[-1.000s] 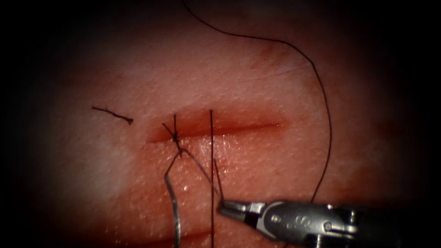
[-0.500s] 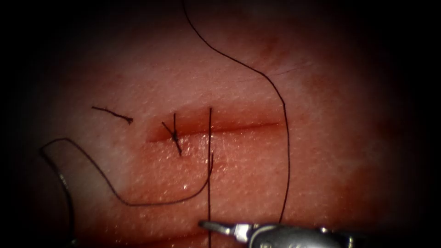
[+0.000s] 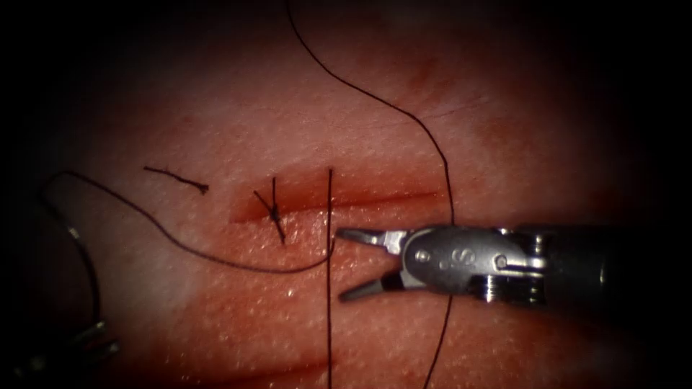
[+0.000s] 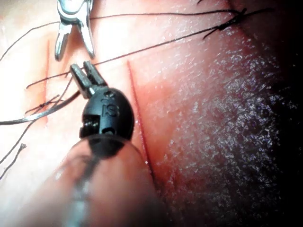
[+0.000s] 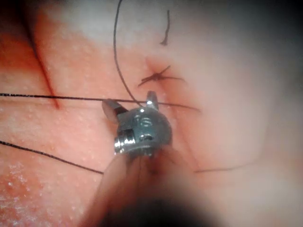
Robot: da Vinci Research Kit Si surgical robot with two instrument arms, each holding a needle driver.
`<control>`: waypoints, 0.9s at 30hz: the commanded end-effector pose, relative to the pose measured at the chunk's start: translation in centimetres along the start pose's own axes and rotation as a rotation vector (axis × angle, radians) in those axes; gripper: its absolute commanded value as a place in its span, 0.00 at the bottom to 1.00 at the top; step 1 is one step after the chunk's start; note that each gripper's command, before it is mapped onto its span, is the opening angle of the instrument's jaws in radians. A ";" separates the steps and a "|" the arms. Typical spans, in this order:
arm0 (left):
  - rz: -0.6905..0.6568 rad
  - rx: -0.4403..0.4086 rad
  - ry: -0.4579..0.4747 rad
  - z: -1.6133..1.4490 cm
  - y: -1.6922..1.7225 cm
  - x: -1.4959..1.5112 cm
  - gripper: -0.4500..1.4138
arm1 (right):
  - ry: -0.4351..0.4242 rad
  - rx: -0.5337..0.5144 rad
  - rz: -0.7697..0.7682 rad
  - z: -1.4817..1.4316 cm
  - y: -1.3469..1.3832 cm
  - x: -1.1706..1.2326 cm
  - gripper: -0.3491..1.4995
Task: Wound Closure
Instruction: Grasp suture near wound and pull away using right needle driver. Repeat until only a short tail remains.
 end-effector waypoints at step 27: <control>0.006 -0.042 0.024 0.41 0.27 -0.19 0.00 | -0.154 -0.047 0.105 -0.41 -0.79 0.22 0.00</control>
